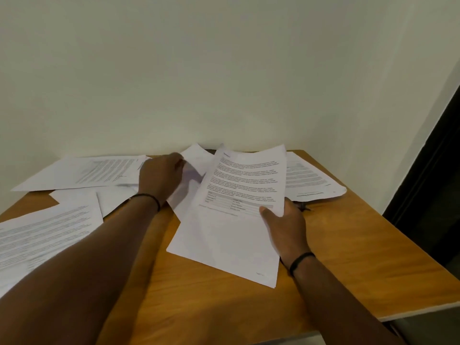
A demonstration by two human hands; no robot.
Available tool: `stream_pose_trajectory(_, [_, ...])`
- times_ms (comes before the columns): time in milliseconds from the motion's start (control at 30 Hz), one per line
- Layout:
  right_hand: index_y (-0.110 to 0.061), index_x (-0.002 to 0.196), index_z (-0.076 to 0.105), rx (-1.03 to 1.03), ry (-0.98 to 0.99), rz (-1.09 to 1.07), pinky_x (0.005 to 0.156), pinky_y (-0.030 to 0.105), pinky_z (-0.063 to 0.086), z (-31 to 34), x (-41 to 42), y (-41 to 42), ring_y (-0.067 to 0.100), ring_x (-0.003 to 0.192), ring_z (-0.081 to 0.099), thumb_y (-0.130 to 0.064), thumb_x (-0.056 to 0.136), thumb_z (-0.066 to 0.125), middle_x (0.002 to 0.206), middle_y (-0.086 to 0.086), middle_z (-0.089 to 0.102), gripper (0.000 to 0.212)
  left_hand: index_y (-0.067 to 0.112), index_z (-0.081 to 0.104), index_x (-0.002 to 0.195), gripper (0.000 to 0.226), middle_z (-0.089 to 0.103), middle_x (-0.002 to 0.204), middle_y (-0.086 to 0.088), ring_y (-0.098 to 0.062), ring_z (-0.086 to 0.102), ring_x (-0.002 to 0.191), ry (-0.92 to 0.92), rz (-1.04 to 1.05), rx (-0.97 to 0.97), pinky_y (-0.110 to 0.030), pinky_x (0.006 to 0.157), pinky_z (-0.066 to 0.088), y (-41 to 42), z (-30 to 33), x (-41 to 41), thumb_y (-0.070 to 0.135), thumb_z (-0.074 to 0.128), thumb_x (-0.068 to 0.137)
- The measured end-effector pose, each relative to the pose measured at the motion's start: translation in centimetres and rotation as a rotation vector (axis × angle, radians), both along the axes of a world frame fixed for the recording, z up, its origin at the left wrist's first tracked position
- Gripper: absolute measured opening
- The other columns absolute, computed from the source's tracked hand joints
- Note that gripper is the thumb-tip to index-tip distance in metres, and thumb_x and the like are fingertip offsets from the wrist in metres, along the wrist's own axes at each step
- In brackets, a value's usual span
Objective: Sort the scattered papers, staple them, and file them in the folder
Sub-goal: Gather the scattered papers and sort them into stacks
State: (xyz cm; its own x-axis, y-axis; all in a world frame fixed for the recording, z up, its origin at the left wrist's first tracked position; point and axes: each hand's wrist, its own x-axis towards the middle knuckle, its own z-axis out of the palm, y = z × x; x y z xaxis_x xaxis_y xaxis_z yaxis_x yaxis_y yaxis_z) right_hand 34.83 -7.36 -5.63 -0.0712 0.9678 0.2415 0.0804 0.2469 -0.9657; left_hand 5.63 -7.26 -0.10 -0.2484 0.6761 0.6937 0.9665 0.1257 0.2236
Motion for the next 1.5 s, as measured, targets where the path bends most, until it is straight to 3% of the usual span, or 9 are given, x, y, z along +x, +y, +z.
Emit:
stream_pose_trajectory(233, [-0.017,0.118,0.061,0.006,-0.042,-0.036,0.061,0.005,0.049,0.1,0.1,0.4,-0.001,0.093,0.061,-0.011,0.094,0.065,0.110,-0.009,0.066,0.025,0.007,0.049,0.062,0.032,0.044,0.054,-0.004,-0.021,0.036,0.049,-0.217,-0.030,0.123,-0.030,0.050,0.025,-0.7,6.7,3.4,0.021,0.054,0.091])
stream_pose_trajectory(367, [-0.019,0.114,0.060,-0.037,-0.019,-0.011,0.067,0.014,0.053,0.0,0.3,0.2,0.008,0.098,0.065,-0.003,0.095,0.058,0.108,-0.010,0.068,0.025,0.007,0.048,0.061,0.024,0.053,0.049,-0.007,-0.022,0.057,0.041,-0.428,-0.173,-0.103,-0.027,0.046,0.042,-1.4,8.0,8.5,0.012,0.054,0.084])
stream_pose_trajectory(567, [-0.023,0.119,0.062,-0.131,0.195,0.124,0.080,0.031,0.055,0.8,0.2,-0.7,0.018,0.103,0.066,-0.007,0.101,0.047,0.114,-0.002,0.070,0.029,-0.005,0.059,0.099,0.024,0.073,0.071,-0.021,-0.032,0.071,0.060,-1.269,-0.442,-0.429,-0.037,0.056,0.059,-2.4,6.0,14.5,0.009,0.040,0.094])
stream_pose_trajectory(733, [-0.030,0.125,0.058,-0.082,0.045,0.147,0.087,0.033,0.058,1.1,-0.2,-0.2,0.012,0.103,0.067,-0.027,0.097,0.060,0.114,-0.010,0.070,0.028,0.002,0.046,0.119,0.070,0.073,0.094,-0.028,-0.039,0.074,0.078,-1.523,-0.523,-0.597,-0.039,0.056,0.060,-0.8,4.3,14.9,0.066,0.028,0.099])
stream_pose_trajectory(833, [-0.024,0.125,0.057,-0.104,-0.005,0.113,0.089,0.032,0.058,0.7,0.2,0.3,0.013,0.110,0.064,-0.007,0.096,0.056,0.121,-0.008,0.067,0.034,0.000,0.053,0.114,0.051,0.074,0.083,-0.018,-0.033,0.072,0.068,-1.363,-0.392,-0.357,-0.037,0.057,0.059,0.4,3.3,13.9,0.047,0.036,0.105])
stream_pose_trajectory(967, [-0.018,0.122,0.060,-0.148,0.126,0.128,0.089,0.038,0.058,0.6,1.4,0.7,0.019,0.107,0.067,0.000,0.094,0.054,0.116,-0.002,0.070,0.034,0.001,0.055,0.124,0.049,0.063,0.114,-0.008,-0.032,0.060,0.112,-0.835,0.015,-0.228,-0.038,0.092,0.046,0.3,1.2,10.0,0.037,0.063,0.092])
stream_pose_trajectory(1100, [-0.012,0.126,0.060,-0.235,0.351,0.246,0.093,0.049,0.055,0.7,2.7,0.2,0.030,0.107,0.068,0.005,0.094,0.050,0.117,0.008,0.072,0.037,-0.001,0.063,0.082,0.039,0.065,0.080,-0.016,-0.030,0.064,0.076,-1.119,-0.273,-0.330,-0.032,0.073,0.048,-1.9,-0.1,7.6,0.035,0.076,0.083])
stream_pose_trajectory(1200, [-0.013,0.130,0.059,-0.272,0.411,0.354,0.097,0.052,0.052,1.5,3.5,-0.3,0.034,0.112,0.066,0.002,0.093,0.052,0.121,0.012,0.070,0.041,0.001,0.059,0.131,0.040,0.065,0.131,-0.012,-0.029,0.062,0.122,-1.520,-0.747,-0.431,-0.041,0.106,0.043,-3.9,-0.6,6.9,0.018,0.064,0.095])
stream_pose_trajectory(1500, [-0.019,0.122,0.067,0.083,0.200,0.281,0.089,0.028,0.056,11.2,0.8,-3.3,0.011,0.105,0.069,-0.021,0.089,0.073,0.115,-0.005,0.073,0.034,0.007,0.059,0.133,0.042,0.067,0.128,-0.012,-0.031,0.065,0.116,-1.322,-0.923,-0.111,-0.039,0.097,0.055,-9.9,8.3,7.4,0.008,0.063,0.092])
